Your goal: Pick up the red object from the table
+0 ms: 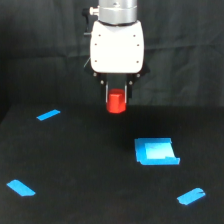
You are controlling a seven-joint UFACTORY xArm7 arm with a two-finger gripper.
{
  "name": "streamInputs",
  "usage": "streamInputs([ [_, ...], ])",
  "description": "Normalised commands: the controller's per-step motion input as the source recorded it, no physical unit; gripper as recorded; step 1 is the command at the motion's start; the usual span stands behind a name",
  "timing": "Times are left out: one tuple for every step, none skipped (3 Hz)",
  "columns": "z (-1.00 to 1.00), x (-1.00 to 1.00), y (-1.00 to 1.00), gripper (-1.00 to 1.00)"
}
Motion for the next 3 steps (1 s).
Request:
streamInputs([
  [-0.06, -0.01, 0.07, -0.99],
  [-0.03, -0.03, -0.01, -0.99],
  [0.01, -0.02, 0.0, -0.99],
])
